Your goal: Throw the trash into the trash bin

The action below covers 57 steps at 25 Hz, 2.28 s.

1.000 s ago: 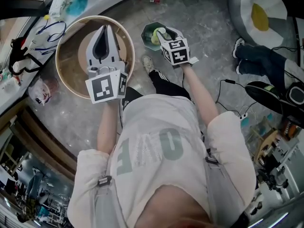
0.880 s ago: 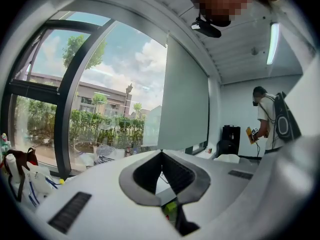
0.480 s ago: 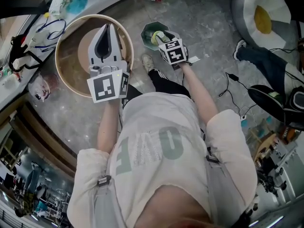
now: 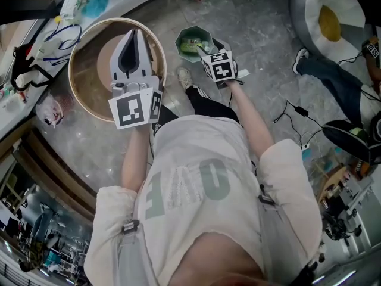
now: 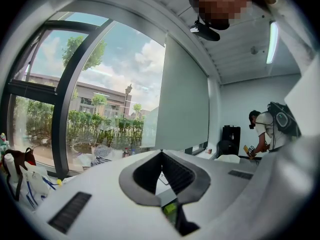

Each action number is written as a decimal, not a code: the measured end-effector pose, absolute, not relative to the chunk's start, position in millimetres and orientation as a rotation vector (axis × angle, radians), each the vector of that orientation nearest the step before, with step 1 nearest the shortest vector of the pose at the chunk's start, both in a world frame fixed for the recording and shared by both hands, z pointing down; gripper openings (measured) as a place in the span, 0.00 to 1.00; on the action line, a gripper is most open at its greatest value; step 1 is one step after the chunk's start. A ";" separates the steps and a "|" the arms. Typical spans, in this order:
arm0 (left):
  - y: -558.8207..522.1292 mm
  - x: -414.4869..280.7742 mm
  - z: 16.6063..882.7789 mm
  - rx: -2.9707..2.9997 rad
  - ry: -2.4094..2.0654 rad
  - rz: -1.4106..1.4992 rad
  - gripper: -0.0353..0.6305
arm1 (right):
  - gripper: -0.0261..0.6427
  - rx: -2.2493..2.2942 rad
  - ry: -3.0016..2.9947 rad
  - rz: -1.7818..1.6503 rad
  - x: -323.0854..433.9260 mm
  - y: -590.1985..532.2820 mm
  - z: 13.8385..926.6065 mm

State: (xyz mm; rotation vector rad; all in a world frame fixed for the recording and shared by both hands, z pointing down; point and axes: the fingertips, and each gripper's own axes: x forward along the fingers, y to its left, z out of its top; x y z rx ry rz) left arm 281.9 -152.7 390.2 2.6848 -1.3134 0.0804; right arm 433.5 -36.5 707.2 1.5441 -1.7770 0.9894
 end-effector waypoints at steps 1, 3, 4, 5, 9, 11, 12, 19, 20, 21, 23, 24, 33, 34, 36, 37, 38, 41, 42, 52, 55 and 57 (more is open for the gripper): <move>-151.6 282.6 389.7 2.686 -1.311 0.078 0.07 | 0.42 1.554 -1.778 0.991 434.7 -36.7 705.2; -149.0 283.2 388.2 2.688 -1.309 0.072 0.07 | 0.42 1.572 -1.782 0.990 436.8 -38.2 700.1; -147.8 283.0 387.2 2.689 -1.310 0.069 0.07 | 0.42 1.582 -1.785 0.989 437.6 -39.6 697.0; -146.8 282.3 386.3 2.691 -1.313 0.065 0.07 | 0.42 1.595 -1.791 0.990 438.0 -41.7 693.6; -143.6 274.6 381.0 2.690 -1.336 0.046 0.07 | 0.42 1.672 -1.851 0.982 435.0 -58.7 667.7; -142.8 267.3 375.7 2.687 -1.352 0.033 0.07 | 0.42 1.713 -1.890 0.918 430.8 -72.7 644.3; -142.6 262.5 371.2 2.686 -1.367 0.021 0.07 | 0.42 1.735 -1.912 0.860 428.9 -82.1 628.8; -133.3 207.9 314.0 2.700 -1.578 -0.130 0.07 | 0.14 1.895 -2.195 0.425 390.7 -147.6 468.5; -132.4 195.4 306.4 2.692 -1.611 -0.152 0.07 | 0.09 1.895 -2.253 0.358 375.9 -152.7 441.9; -131.9 182.0 299.4 2.679 -1.642 -0.175 0.07 | 0.07 1.892 -2.313 0.279 358.7 -157.0 414.9; -129.6 153.9 286.5 2.654 -1.699 -0.224 0.07 | 0.06 1.883 -2.415 0.119 319.9 -160.4 364.5; -127.5 140.1 279.6 2.647 -1.725 -0.245 0.07 | 0.06 1.876 -2.457 0.059 299.7 -160.0 342.8; -113.4 -3.3 222.9 2.621 -1.983 -0.344 0.07 | 0.06 1.701 -2.719 -0.110 122.8 -152.9 249.6; -112.3 -18.1 220.8 2.610 -2.004 -0.353 0.07 | 0.06 1.675 -2.726 -0.131 106.9 -151.0 248.0; -111.3 -43.8 217.7 2.588 -2.037 -0.364 0.07 | 0.06 1.632 -2.725 -0.165 79.9 -149.3 247.7; -111.6 -54.6 216.8 2.579 -2.050 -0.368 0.07 | 0.06 1.617 -2.722 -0.177 69.1 -149.4 248.0; -112.1 -64.0 216.4 2.570 -2.060 -0.370 0.07 | 0.06 1.607 -2.720 -0.185 59.8 -149.6 248.1; -117.8 -85.4 219.9 2.555 -2.068 -0.371 0.07 | 0.06 1.588 -2.727 -0.194 38.7 -151.2 246.4; -121.7 -90.3 221.9 2.550 -2.066 -0.368 0.07 | 0.06 1.584 -2.731 -0.196 34.0 -152.6 244.6; -126.0 -93.4 228.6 2.541 -2.040 -0.405 0.07 | 0.06 1.594 -2.709 -0.199 36.8 -154.2 243.5; -131.2 -92.1 232.4 2.525 -2.036 -0.369 0.07 | 0.06 1.577 -2.703 -0.182 36.9 -157.4 244.5; -134.9 -89.8 230.9 2.521 -2.035 -0.359 0.07 | 0.06 1.568 -2.703 -0.178 38.1 -161.1 242.8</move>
